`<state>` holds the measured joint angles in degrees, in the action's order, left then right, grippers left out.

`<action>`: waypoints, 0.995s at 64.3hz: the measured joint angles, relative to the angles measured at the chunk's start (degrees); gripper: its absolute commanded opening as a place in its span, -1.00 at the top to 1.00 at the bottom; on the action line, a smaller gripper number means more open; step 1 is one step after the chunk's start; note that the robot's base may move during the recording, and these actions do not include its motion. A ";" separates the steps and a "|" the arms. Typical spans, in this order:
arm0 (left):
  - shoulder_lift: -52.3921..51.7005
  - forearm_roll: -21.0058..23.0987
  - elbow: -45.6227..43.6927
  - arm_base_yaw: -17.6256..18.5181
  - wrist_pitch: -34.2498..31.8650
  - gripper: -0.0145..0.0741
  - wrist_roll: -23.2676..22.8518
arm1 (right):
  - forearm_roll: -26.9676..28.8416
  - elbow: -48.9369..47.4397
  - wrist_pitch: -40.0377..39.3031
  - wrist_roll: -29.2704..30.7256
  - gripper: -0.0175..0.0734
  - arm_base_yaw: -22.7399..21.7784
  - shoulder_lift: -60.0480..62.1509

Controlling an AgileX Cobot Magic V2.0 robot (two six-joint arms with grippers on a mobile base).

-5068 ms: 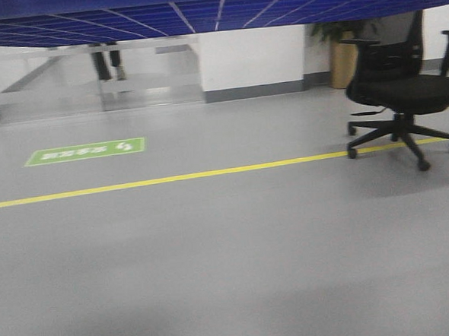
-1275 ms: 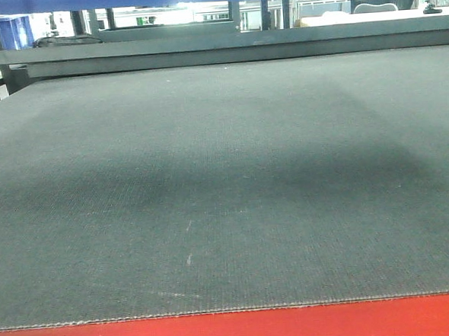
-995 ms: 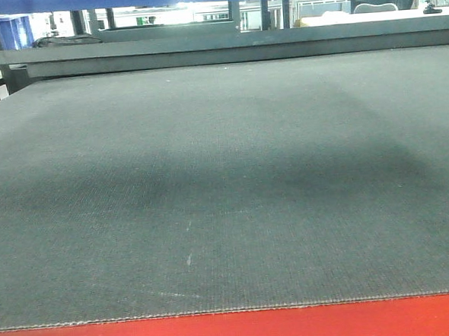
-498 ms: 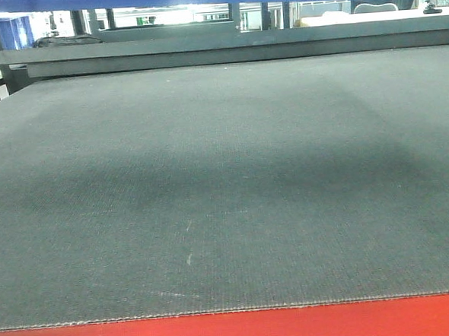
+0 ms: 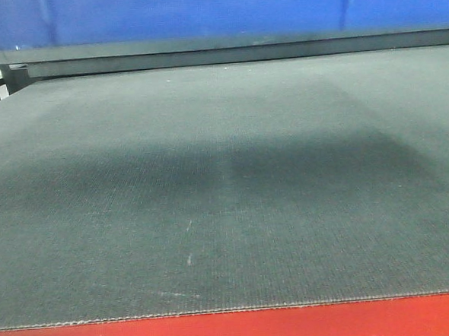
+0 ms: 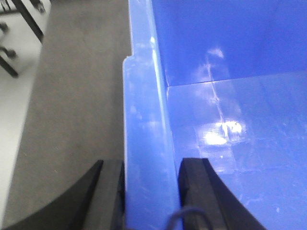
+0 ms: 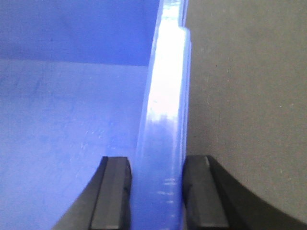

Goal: Move blue bin to conveyor side
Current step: 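Hold the blue bin while driving up to the red conveyor, then lower the blue bin onto the grey conveyor belt with both grippers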

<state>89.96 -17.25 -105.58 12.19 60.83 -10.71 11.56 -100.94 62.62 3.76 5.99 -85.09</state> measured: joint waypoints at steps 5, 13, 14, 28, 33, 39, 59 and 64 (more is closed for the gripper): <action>2.47 1.54 0.00 -0.93 -0.12 0.69 0.00 | -0.10 0.00 -0.90 0.00 0.79 0.00 -2.42; 6.29 2.17 0.00 -1.84 -0.58 0.69 0.00 | -0.10 0.11 -2.29 0.00 0.79 0.00 -6.09; 6.72 2.17 0.00 -1.85 -0.74 0.69 0.00 | -0.10 0.24 -2.57 0.00 0.79 0.00 -6.50; 12.45 1.93 0.00 -2.18 -3.65 0.69 0.00 | -0.10 1.11 -5.79 0.09 0.79 0.00 -13.04; 14.69 1.72 0.00 -2.25 -4.43 0.69 0.00 | -0.24 1.20 -6.65 0.09 0.79 -0.11 -14.99; 16.98 1.67 0.00 -2.30 -5.73 0.67 -0.23 | -0.38 1.20 -8.63 0.30 0.79 -0.11 -15.91; 18.89 1.57 -0.11 -2.30 -7.85 -0.35 -0.11 | 0.02 1.20 -10.19 0.33 -0.31 -0.11 -18.06; 18.54 1.57 -0.53 -2.30 -7.96 -0.65 0.01 | 0.72 0.94 -12.15 0.33 -0.64 -0.11 -17.44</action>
<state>108.50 -15.68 -106.11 9.89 52.87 -10.70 12.28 -100.00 50.47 4.10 5.89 -102.53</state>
